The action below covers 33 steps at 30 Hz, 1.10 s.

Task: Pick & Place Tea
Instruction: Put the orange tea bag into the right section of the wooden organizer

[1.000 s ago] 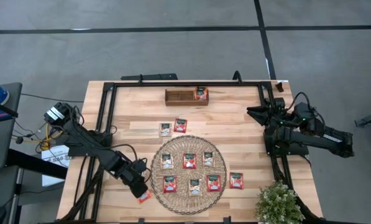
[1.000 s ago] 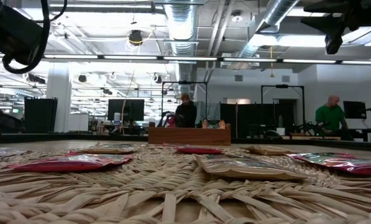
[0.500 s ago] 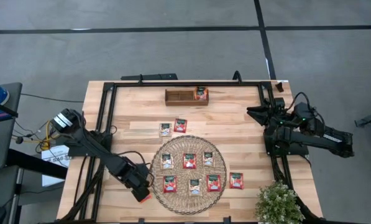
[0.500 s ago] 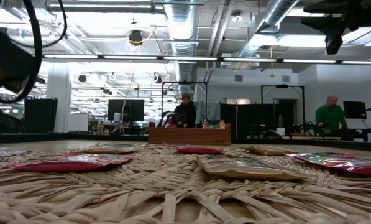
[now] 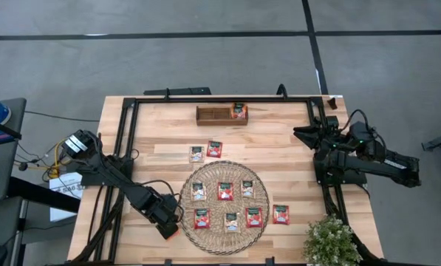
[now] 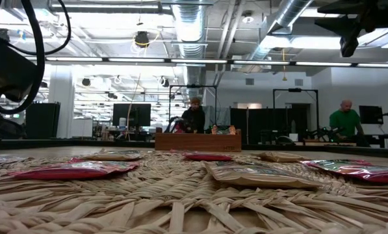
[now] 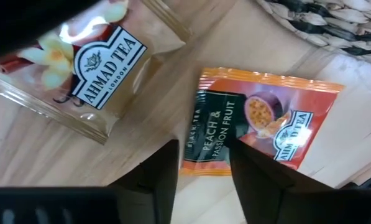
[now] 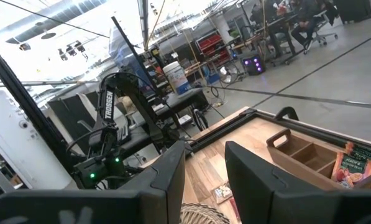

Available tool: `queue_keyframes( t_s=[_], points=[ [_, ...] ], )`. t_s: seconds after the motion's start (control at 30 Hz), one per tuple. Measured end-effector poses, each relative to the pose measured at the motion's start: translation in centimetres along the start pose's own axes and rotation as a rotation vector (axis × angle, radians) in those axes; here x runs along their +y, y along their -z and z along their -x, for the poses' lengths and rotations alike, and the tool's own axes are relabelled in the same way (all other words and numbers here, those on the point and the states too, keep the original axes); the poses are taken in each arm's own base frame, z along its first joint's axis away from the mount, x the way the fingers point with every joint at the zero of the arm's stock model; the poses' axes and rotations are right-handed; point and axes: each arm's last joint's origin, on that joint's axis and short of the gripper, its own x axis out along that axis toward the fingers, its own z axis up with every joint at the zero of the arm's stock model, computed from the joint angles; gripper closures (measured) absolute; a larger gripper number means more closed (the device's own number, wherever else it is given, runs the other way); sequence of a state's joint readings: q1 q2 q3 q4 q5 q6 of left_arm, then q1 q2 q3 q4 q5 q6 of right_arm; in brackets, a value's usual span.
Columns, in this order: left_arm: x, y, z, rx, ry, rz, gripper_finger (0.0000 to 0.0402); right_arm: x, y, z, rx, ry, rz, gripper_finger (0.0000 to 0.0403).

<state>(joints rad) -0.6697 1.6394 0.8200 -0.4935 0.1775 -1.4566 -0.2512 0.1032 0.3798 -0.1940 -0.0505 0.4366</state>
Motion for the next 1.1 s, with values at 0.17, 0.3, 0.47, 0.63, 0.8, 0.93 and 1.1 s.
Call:
queue_keyframes(
  t_s=[0.17,0.3,0.47,0.63,0.8,0.93,1.1],
  points=[
    [0.13,-0.02,-0.05,-0.008,-0.01,0.007,0.0321,0.0,0.0,0.0,0.0,0.0,0.0,0.0295],
    [0.22,-0.03,-0.07,-0.012,-0.019,0.028,0.0361,-0.01,0.02,0.0,0.003,0.001,0.0,0.0295],
    [0.33,-0.02,-0.08,-0.013,-0.03,0.038,0.0397,-0.05,0.11,0.0,0.012,0.005,-0.001,0.0295],
    [0.35,-0.02,-0.1,-0.013,-0.032,0.053,0.0401,-0.05,0.12,0.0,0.013,0.005,-0.001,0.0295],
    [0.34,-0.02,-0.1,-0.012,-0.031,0.066,0.0401,-0.06,0.13,0.0,0.014,0.006,-0.001,0.0295],
    [0.34,-0.02,-0.11,-0.012,-0.031,0.079,0.0401,-0.06,0.13,0.0,0.014,0.006,-0.001,0.0295],
    [0.33,-0.02,-0.11,-0.012,-0.03,0.09,0.0401,-0.06,0.13,0.0,0.014,0.005,-0.001,0.0295]
  ],
)
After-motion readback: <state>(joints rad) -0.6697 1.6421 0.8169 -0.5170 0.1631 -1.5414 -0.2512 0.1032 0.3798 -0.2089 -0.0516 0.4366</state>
